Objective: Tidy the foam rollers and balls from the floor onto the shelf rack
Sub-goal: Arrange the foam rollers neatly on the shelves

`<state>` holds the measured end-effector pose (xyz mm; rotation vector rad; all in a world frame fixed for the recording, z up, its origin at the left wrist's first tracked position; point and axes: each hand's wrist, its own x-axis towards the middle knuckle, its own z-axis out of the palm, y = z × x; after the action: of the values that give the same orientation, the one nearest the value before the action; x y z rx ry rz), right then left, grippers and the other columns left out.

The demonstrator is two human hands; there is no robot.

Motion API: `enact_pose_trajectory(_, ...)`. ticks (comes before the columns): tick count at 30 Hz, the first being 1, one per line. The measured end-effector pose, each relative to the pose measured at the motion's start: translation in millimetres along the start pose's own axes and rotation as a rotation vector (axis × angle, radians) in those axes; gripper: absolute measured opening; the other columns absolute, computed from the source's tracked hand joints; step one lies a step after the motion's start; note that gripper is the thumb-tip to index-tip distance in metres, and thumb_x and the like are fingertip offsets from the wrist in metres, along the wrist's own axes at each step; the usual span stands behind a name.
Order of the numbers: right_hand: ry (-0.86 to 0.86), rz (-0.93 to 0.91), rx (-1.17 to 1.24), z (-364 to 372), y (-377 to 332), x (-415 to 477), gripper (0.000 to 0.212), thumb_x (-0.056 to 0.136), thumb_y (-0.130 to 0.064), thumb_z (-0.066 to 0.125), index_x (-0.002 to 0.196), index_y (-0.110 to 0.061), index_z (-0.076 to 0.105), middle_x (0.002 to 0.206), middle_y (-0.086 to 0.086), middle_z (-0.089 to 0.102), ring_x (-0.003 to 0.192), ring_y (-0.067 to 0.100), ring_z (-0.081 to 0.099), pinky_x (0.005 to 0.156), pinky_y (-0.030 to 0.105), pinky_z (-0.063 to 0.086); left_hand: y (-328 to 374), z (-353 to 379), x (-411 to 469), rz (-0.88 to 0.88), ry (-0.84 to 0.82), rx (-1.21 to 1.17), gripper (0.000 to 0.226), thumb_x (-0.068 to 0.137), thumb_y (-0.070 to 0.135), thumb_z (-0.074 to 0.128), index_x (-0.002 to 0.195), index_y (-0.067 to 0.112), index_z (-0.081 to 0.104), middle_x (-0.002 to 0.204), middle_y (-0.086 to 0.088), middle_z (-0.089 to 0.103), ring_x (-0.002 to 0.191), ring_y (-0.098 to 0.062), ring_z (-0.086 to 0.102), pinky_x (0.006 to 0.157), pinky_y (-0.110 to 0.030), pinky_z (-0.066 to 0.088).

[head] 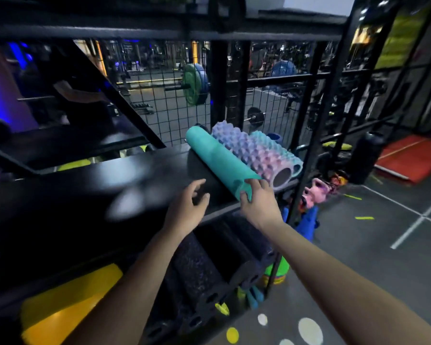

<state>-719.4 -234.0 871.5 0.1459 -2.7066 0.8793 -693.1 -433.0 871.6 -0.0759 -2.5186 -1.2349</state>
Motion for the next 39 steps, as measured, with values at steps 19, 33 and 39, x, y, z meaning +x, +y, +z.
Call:
enact_pose_trajectory(19,-0.158,0.176,0.119,-31.2,133.4,147.1,0.098,0.065,-0.065,0.084,0.134,-0.014,0.037,0.131,0.016,0.045,0.124,0.040,0.046,0.103,0.051,0.042,36.7,165.5,120.5,-0.174,0.023,0.276,0.054,0.103,0.041,0.051,0.154,0.024,0.043,0.169,-0.010,0.021,0.151,-0.035,0.027,0.121,-0.043,0.028)
enact_pose_trajectory(33,0.007,0.348,0.806,-44.3,154.9,157.0,0.060,0.060,-0.075,0.075,0.096,-0.034,0.049,0.107,-0.003,0.063,0.093,0.015,0.065,0.083,0.045,0.058,56.4,176.4,125.1,-0.374,-0.006,0.327,0.052,0.104,0.051,0.043,0.155,0.048,0.033,0.169,0.019,0.007,0.156,-0.024,0.018,0.125,-0.045,0.024)
enact_pose_trajectory(39,0.029,0.330,0.988,-64.3,121.8,144.9,0.060,0.065,-0.070,0.079,0.099,-0.029,0.051,0.109,-0.002,0.063,0.092,0.011,0.065,0.078,0.036,0.056,84.6,166.6,121.8,-0.396,-0.063,0.212,0.051,0.108,0.052,0.033,0.157,0.040,0.033,0.167,0.014,0.012,0.155,-0.016,0.019,0.127,-0.034,0.016)
